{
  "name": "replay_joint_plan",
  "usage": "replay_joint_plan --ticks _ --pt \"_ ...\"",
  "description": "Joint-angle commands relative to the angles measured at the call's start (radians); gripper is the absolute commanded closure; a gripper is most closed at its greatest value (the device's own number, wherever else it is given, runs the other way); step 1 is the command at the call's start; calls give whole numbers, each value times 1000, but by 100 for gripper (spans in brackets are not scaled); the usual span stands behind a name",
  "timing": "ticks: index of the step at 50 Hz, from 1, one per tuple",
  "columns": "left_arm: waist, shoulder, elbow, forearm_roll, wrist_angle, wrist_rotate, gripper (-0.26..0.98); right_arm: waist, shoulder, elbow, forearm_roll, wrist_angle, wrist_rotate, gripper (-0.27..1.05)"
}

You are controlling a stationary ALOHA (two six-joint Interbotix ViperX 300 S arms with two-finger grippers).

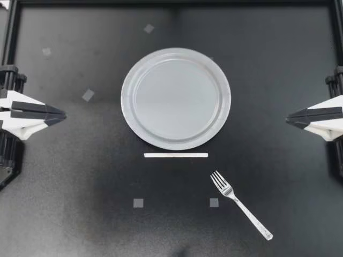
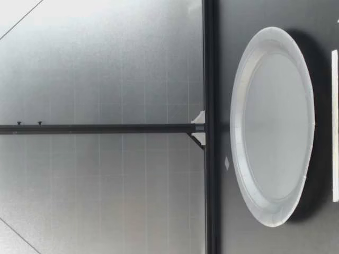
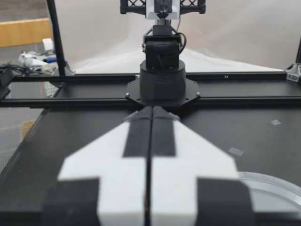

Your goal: Pick up the fork and place it on the plate.

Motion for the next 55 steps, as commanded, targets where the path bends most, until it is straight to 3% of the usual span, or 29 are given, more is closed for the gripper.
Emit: replay_joint_plan --ticks 1,5,12,25,31,36,39,44,55 --pt "-11 -8 11 2 -26 -11 73 2 8 -11 2 -6 0 84" --pt "-11 -11 12 -11 -21 -26 85 2 3 -14 37 17 26 87" --pt "-11 -2 -3 -25 15 -67 85 0 17 -117 172 242 114 87" --pt "-11 9 -58 -25 114 -64 82 0 178 -360 181 782 273 83" --pt "-11 14 -64 -23 135 -57 67 2 245 -379 187 862 382 63" --pt "-11 9 -63 -25 135 -48 44 2 285 -365 216 884 454 38" --pt "-11 5 -60 -23 135 -40 22 3 311 -347 242 899 492 24" --pt "-9 0 -57 -23 133 -29 1 28 360 -321 276 904 541 18" --pt "15 -2 -49 -23 124 25 9 127 532 -331 288 902 630 23"
